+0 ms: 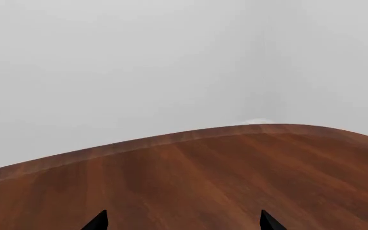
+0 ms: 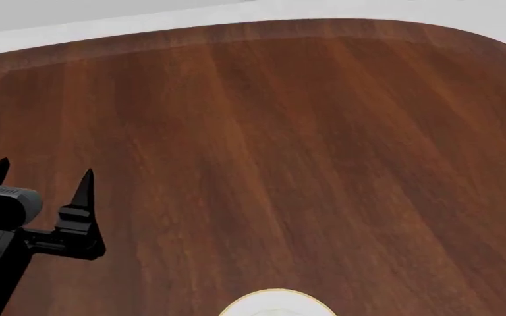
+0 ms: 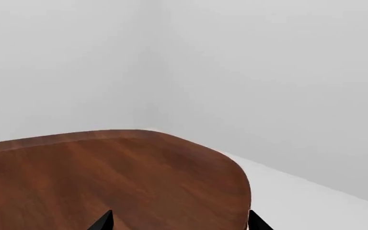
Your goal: Put the white mug on the plate.
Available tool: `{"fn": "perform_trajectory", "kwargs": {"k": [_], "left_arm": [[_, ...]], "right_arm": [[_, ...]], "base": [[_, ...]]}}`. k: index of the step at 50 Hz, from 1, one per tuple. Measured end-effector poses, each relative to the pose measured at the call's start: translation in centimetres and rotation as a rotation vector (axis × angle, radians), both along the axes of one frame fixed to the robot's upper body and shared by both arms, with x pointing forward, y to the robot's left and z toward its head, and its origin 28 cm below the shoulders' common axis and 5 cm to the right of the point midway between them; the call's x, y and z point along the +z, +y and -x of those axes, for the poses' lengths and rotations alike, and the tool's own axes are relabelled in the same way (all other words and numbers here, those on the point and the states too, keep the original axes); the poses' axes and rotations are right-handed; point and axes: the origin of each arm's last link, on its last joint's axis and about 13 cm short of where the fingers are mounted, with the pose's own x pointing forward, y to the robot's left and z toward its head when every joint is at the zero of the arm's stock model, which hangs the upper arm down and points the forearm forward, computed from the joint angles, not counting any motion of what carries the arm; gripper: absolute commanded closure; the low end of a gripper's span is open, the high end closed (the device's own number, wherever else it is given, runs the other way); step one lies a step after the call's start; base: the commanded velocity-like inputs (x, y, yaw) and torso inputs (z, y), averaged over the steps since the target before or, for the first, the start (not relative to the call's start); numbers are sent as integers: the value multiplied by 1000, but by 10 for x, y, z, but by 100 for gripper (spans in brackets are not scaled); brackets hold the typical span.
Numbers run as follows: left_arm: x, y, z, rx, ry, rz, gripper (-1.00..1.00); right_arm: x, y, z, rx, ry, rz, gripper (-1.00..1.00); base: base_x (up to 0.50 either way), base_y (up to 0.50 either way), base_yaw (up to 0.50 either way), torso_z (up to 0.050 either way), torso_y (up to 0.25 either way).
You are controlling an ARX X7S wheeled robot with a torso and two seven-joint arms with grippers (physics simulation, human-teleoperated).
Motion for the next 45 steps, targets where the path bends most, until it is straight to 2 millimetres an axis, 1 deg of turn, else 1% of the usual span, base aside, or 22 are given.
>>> {"fn": "perform_trajectory", "kwargs": {"k": [2, 18, 28, 32, 45], "left_arm": [[0, 0, 0, 0, 0, 1, -100], [1, 0, 1, 1, -1, -1, -100], [2, -1, 1, -3, -2, -4, -100], [2, -1, 1, -2, -3, -7, -100], [-2, -3, 1, -23, -9, -8, -100]], "right_arm": [[0, 0, 0, 1, 0, 0, -100], [0, 0, 1, 0, -1, -1, -100], [0, 0, 1, 1, 1, 0, -100], [-1, 0, 1, 1, -1, -3, -100], [-3, 0, 0, 2, -5, -7, -100]], "base": [[296, 19, 0, 0, 0], [-2, 0, 0, 0, 0], [59, 186, 0, 0, 0], [-1, -4, 0, 0, 0], [0, 0, 0, 0, -7]]}}
